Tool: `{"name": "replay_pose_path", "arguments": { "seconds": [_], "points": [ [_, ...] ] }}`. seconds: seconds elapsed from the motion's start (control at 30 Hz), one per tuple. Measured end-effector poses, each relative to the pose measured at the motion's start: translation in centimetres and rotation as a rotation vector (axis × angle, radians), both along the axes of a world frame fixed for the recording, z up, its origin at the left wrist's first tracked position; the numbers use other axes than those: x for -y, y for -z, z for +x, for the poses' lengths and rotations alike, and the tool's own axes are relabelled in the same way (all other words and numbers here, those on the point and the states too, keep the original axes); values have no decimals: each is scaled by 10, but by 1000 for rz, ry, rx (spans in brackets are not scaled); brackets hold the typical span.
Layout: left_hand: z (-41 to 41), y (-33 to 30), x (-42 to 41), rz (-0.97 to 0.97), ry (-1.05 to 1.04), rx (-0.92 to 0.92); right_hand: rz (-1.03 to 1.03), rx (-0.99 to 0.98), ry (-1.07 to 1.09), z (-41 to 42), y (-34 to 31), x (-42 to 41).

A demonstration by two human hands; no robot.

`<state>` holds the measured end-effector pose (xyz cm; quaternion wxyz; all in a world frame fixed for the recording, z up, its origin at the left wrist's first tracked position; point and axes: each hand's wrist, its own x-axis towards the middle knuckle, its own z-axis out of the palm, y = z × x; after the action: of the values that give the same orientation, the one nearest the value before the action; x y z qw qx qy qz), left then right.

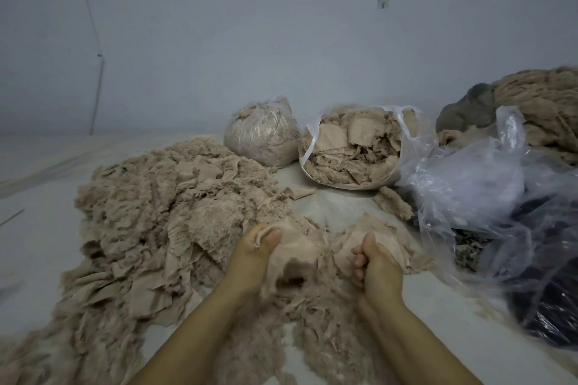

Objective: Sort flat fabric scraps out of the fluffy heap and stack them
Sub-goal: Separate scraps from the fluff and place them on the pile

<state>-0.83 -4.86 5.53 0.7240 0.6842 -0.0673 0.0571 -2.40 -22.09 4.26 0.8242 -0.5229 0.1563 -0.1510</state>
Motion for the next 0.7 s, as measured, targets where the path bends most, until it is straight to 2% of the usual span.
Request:
{"name": "replay_pose_path", "arguments": {
  "seconds": [0.07,0.2,0.23,0.4,0.53,0.6,0.63,0.7],
  "points": [
    [2,1,-6,-17,-34,11,-12,-52,-95,-3,-1,1],
    [-3,5,6,-81,0,14,-123,-145,-488,-16,-7,-31],
    [-5,6,11,-103,22,7,-126,-129,-509,-18,-7,-38],
    [-10,10,11,-148,34,-37,105,22,-169,-11,-10,-40],
    [1,12,-8,-193,-179,-124,69,-12,-197,-8,-10,-25],
    [4,9,-12,-104,-216,-101,36,-25,-327,-8,-9,-18],
    [3,6,-12,-29,-144,-72,3,-38,-414,-9,-9,-17],
    [-1,-1,-6,33,140,-52,-70,-44,-548,-9,-8,-16]
  ]
}}
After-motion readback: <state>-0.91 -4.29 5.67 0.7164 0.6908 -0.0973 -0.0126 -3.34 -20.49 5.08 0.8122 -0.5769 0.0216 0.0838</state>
